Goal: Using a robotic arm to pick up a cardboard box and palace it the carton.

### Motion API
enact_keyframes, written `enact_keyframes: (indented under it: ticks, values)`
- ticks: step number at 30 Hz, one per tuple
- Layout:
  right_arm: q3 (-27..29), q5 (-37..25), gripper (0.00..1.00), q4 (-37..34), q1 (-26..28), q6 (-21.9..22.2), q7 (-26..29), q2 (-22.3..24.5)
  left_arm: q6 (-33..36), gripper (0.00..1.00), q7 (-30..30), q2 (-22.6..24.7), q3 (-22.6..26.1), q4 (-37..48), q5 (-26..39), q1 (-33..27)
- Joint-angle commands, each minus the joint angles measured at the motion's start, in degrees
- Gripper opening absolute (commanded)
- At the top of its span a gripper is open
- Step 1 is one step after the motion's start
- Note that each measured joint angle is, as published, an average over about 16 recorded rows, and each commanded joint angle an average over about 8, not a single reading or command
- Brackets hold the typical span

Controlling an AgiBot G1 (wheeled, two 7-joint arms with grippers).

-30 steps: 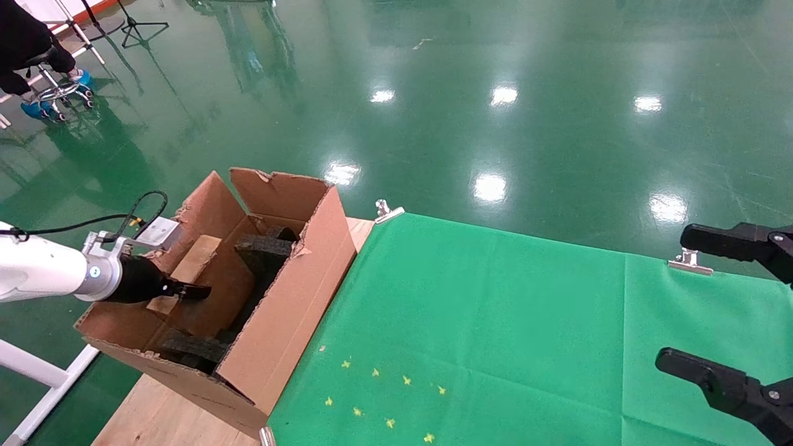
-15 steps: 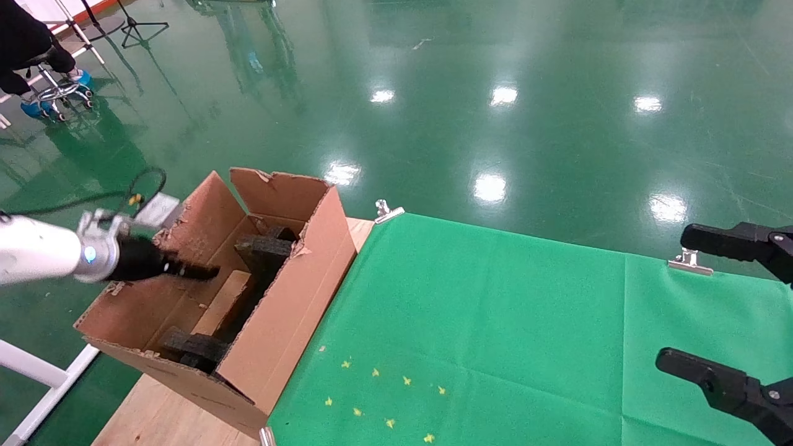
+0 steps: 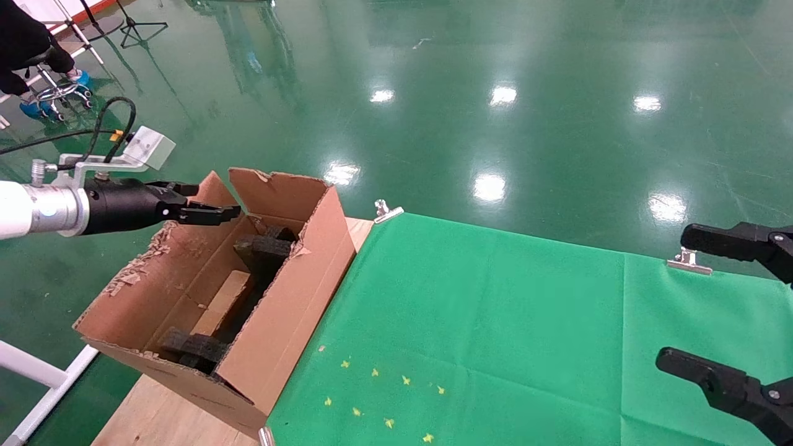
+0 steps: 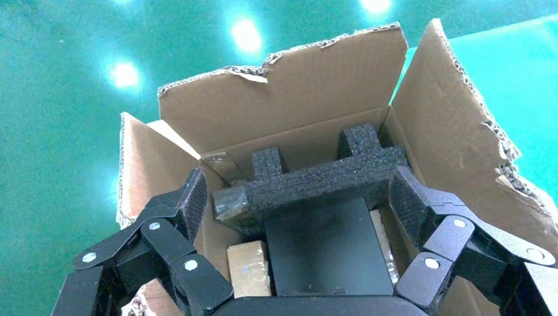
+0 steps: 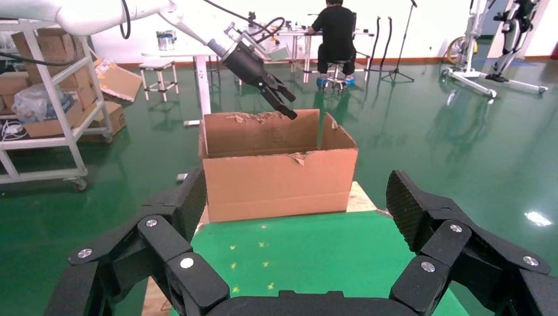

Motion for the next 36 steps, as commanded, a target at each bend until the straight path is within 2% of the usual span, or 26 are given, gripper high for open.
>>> enact_keyframes:
  ticks: [1,8,36]
  values:
    - [0.0,0.0,1.0,0.0,0.0,0.0,0.0,0.0,0.0,1.0,0.0,-0.1,0.0,-0.1,0.0,0.1]
    - [0.0,0.0,1.0,0.0,0.0,0.0,0.0,0.0,1.3,1.0,0.8,0.1,-0.5,-2.2,-2.8,1.5]
    - [0.0,0.0,1.0,0.0,0.0,0.0,0.0,0.0,12.1,1.0,8.2,1.2,-5.5,-22.4,-27.3,13.4]
